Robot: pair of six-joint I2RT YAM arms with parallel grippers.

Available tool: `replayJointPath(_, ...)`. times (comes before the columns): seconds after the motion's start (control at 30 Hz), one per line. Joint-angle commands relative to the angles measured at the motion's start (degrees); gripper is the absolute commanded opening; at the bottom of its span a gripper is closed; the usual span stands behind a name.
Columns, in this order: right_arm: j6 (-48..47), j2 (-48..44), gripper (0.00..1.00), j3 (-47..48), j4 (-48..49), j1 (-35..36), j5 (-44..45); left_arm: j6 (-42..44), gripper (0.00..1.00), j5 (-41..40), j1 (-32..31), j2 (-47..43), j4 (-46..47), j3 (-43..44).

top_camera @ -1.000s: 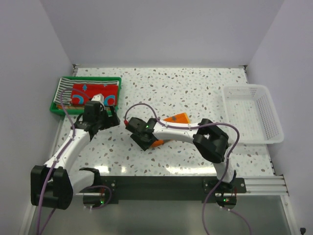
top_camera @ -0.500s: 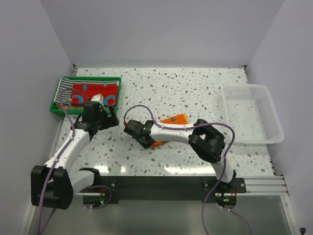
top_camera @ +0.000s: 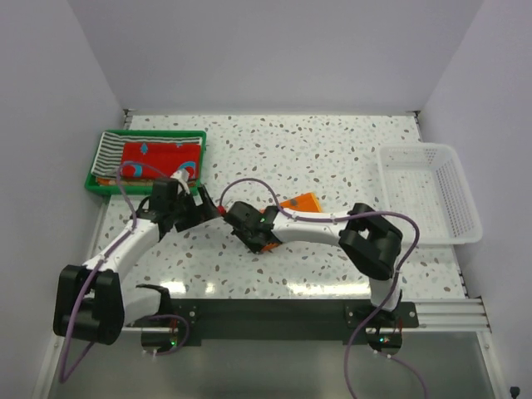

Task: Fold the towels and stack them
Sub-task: Neatly place the folded towel into the bin

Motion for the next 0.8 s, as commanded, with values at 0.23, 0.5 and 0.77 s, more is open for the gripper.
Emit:
replayJointPath(0.23,0.9,-10.1,0.00,-4.9,8.9,-2.1,-6.7,-17.4,1.00,6.1,-7.7,5.2,15.2,-4.0)
replayJointPath(0.5,2.4,-11.7,0.00,-7.4,11.7,-3.6,-9.2,-24.3,1.00,7.0,-12.7,8.9,21.4,-5.3)
replayJointPath(0.77,3.6,-12.0,0.00,-7.8,13.4,-3.8,-10.6,-29.8,1.00,3.7,-18.7,14.2,28.2,-7.4)
